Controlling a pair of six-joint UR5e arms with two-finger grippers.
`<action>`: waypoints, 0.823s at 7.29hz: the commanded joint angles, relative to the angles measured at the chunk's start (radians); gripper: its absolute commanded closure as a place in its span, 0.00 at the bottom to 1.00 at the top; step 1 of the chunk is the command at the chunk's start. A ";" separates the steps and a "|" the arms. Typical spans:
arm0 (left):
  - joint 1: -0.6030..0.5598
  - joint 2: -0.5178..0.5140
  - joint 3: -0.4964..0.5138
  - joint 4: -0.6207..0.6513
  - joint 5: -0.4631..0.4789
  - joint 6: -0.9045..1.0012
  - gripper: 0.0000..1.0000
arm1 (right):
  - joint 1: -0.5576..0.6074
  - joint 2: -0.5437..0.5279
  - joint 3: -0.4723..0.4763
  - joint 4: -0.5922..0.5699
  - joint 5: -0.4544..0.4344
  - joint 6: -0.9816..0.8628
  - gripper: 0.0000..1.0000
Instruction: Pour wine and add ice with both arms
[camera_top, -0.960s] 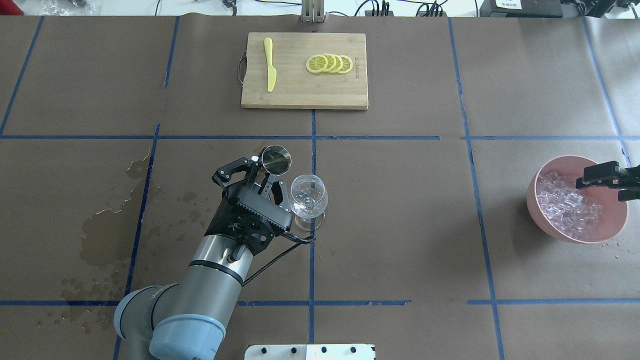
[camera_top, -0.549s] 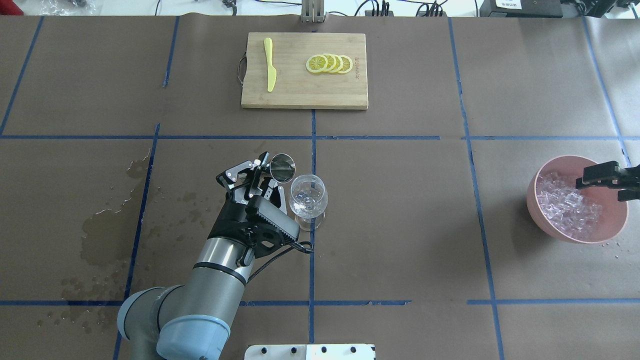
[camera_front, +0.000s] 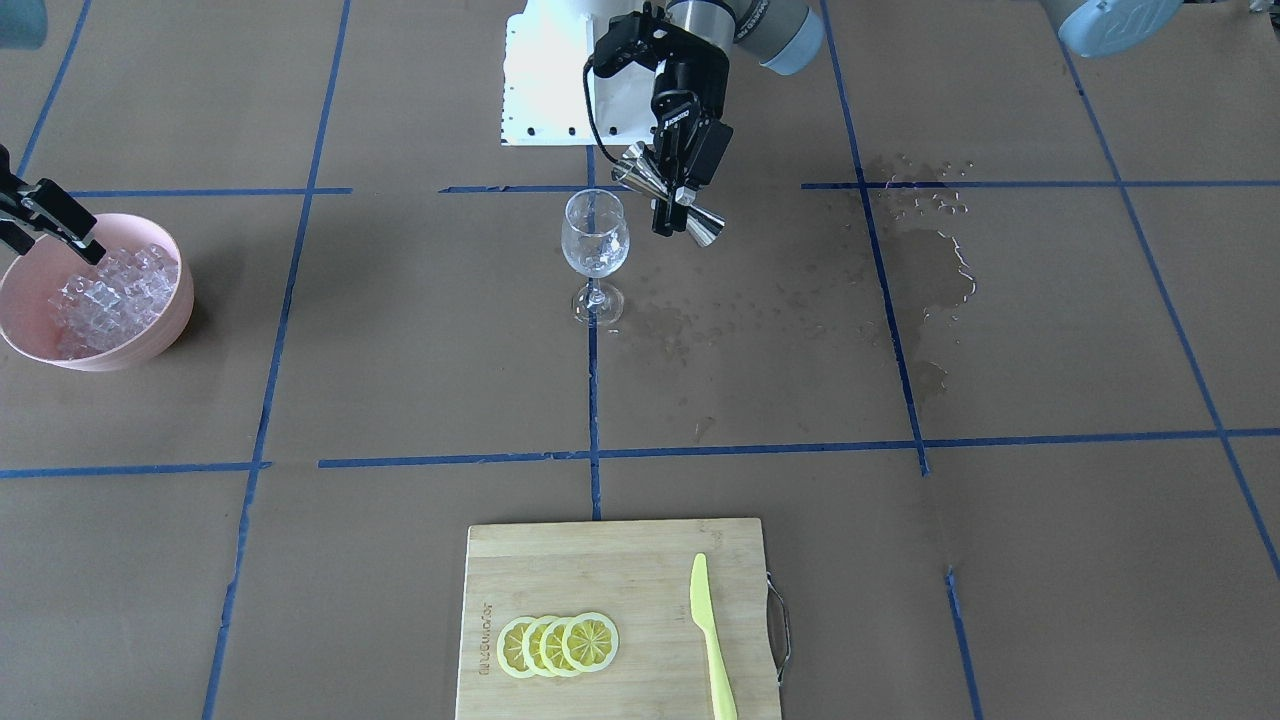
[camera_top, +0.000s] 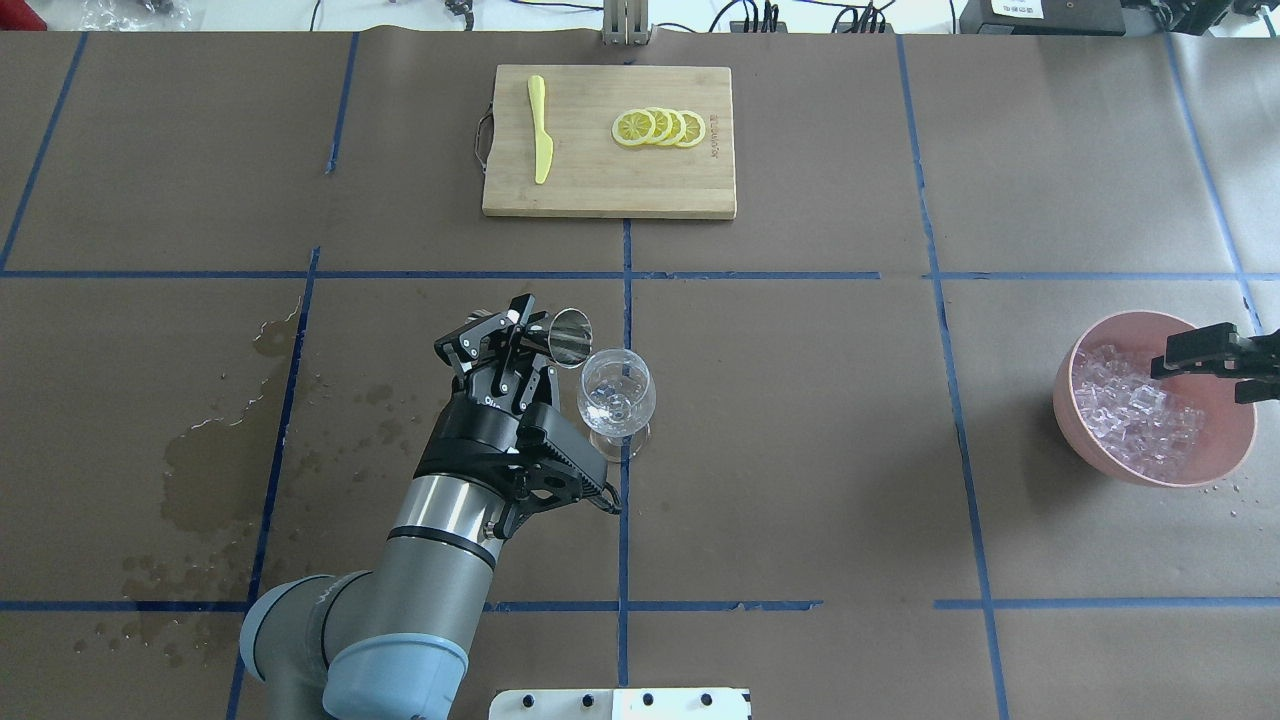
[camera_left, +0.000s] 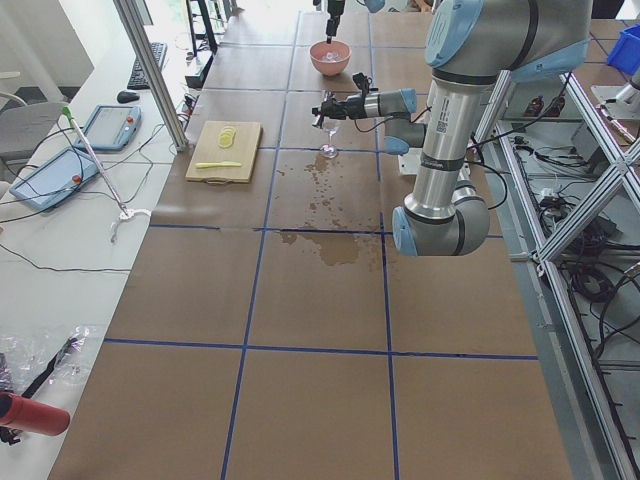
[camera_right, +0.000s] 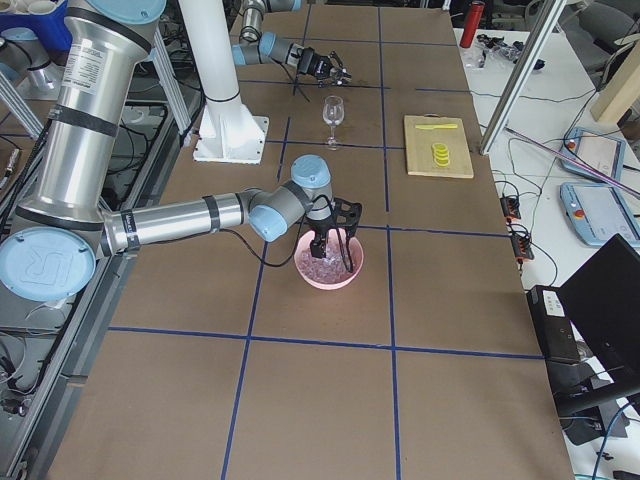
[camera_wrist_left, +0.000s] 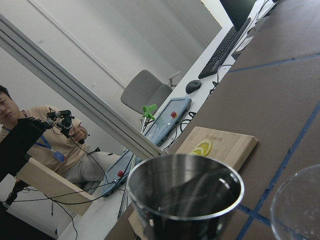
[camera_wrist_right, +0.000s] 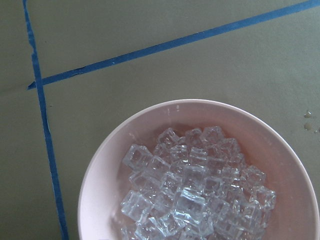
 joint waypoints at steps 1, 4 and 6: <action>-0.001 -0.002 0.002 0.001 0.015 0.123 1.00 | 0.000 0.002 0.000 0.000 0.000 0.000 0.00; -0.003 -0.002 0.003 0.005 0.033 0.232 1.00 | 0.000 0.002 0.000 0.000 0.002 0.000 0.00; -0.001 -0.004 0.005 0.007 0.067 0.298 1.00 | 0.000 0.000 0.000 0.000 0.002 0.000 0.00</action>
